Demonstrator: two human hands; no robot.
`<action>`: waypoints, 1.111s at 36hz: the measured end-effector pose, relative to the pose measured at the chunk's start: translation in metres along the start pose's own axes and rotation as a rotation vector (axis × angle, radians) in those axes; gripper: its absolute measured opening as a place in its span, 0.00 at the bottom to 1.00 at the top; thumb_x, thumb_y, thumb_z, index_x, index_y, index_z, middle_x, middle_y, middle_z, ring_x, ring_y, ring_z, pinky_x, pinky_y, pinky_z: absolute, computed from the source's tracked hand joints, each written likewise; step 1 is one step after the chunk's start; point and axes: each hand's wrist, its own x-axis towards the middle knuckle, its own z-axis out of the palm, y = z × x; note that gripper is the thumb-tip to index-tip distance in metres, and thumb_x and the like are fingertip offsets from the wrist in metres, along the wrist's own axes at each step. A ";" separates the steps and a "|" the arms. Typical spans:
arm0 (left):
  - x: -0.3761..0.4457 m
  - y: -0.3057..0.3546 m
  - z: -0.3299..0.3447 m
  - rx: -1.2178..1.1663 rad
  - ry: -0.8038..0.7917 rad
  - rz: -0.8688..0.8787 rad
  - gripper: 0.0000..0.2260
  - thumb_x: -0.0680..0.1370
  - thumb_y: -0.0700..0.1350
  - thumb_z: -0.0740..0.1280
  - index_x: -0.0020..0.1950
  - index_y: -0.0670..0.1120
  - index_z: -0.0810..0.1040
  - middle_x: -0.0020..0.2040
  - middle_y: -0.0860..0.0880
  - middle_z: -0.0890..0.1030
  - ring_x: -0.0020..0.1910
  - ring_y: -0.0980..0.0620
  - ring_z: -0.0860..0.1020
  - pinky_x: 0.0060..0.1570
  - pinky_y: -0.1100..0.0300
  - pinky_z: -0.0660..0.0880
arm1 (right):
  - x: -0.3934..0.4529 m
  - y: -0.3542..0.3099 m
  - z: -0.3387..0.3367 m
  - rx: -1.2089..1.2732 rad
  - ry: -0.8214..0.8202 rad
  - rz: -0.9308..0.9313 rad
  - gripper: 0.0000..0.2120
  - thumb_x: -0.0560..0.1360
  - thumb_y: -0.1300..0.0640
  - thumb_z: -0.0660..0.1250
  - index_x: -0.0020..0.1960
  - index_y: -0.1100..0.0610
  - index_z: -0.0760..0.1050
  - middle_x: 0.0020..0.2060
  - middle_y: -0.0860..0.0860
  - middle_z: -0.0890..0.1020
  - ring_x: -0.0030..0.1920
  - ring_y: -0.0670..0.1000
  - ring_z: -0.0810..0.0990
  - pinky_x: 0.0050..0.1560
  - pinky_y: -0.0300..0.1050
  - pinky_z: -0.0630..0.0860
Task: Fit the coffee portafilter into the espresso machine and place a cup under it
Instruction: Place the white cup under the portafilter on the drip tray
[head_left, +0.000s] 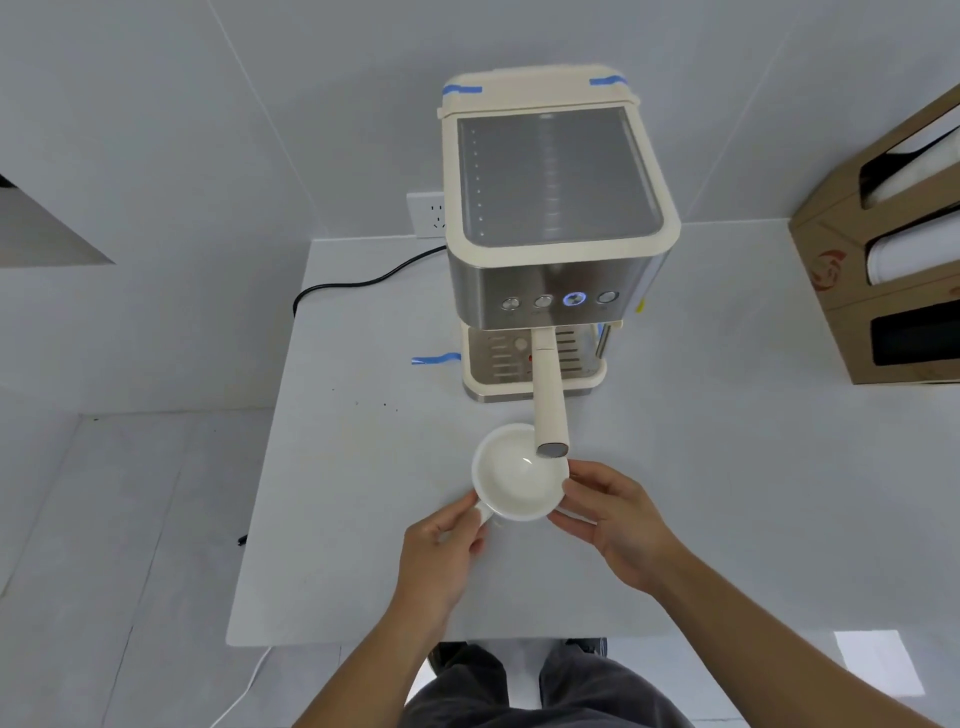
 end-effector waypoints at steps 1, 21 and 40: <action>0.001 0.002 0.002 0.001 -0.003 -0.001 0.10 0.76 0.47 0.71 0.45 0.65 0.85 0.43 0.63 0.86 0.49 0.54 0.84 0.47 0.64 0.78 | 0.000 -0.001 -0.001 0.009 0.004 0.000 0.10 0.78 0.64 0.67 0.58 0.59 0.81 0.55 0.54 0.86 0.55 0.56 0.85 0.50 0.47 0.83; 0.037 0.051 0.029 0.059 -0.026 0.088 0.10 0.78 0.45 0.69 0.50 0.61 0.85 0.55 0.55 0.84 0.54 0.52 0.82 0.60 0.52 0.77 | 0.018 -0.051 0.001 0.100 0.061 -0.071 0.09 0.77 0.63 0.69 0.44 0.55 0.86 0.49 0.55 0.87 0.51 0.57 0.86 0.46 0.46 0.84; 0.080 0.095 0.040 -0.015 -0.059 0.135 0.14 0.78 0.39 0.67 0.43 0.56 0.86 0.48 0.54 0.86 0.50 0.52 0.84 0.53 0.58 0.79 | 0.050 -0.078 0.020 0.167 0.066 -0.187 0.13 0.76 0.66 0.68 0.45 0.52 0.88 0.48 0.53 0.87 0.50 0.54 0.86 0.54 0.46 0.82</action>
